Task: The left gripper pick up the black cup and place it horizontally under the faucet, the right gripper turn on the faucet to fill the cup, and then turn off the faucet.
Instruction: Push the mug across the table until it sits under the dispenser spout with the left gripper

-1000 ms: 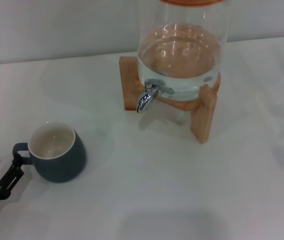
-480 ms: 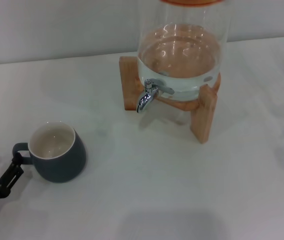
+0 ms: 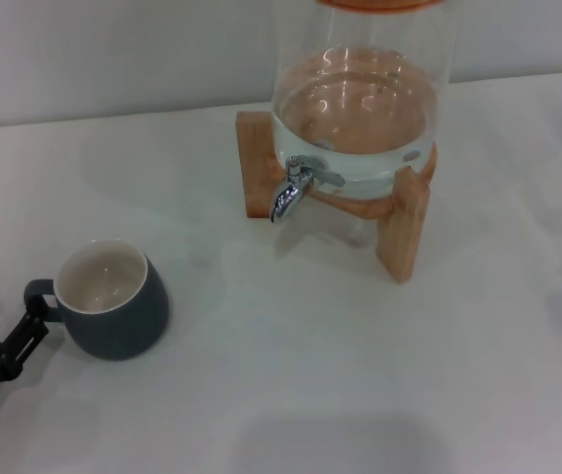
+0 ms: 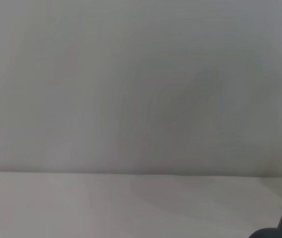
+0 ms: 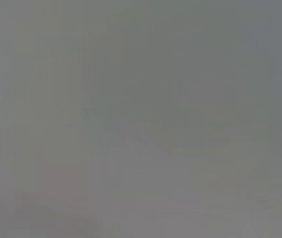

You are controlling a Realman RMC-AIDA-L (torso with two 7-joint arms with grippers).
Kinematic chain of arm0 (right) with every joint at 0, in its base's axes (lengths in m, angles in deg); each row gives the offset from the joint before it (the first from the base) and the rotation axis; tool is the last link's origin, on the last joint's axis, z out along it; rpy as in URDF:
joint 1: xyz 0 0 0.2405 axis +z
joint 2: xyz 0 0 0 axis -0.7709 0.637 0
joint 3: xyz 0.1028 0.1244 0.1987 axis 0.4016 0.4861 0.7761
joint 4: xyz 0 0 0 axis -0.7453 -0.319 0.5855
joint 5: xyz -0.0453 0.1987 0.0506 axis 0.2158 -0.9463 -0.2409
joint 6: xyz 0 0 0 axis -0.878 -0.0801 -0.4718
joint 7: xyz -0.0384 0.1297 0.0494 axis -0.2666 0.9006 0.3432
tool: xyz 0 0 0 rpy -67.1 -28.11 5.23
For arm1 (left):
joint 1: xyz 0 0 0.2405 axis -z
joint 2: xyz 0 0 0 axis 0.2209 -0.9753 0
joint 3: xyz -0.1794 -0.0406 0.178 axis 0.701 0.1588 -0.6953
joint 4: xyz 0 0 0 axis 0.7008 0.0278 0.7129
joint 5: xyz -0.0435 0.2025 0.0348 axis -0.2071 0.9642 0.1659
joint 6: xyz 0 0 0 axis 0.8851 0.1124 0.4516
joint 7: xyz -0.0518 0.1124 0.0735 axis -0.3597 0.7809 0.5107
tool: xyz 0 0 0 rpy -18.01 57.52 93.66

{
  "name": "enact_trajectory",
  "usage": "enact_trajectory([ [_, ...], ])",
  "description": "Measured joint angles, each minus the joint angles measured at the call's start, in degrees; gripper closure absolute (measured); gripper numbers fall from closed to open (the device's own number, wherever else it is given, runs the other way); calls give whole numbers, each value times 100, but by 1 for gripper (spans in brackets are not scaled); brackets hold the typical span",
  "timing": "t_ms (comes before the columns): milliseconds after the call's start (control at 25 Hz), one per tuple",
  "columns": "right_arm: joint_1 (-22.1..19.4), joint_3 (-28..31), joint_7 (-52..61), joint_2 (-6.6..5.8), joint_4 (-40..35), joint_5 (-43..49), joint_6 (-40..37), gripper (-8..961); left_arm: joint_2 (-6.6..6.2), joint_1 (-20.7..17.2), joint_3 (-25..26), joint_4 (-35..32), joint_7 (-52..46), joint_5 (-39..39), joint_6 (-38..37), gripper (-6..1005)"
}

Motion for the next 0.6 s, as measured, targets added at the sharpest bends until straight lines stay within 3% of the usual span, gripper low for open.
enact_trajectory([
  [600, -11, 0, -18, 0, 9, -39, 0, 144, -8, 122, 10, -123, -9, -7, -109, 275],
])
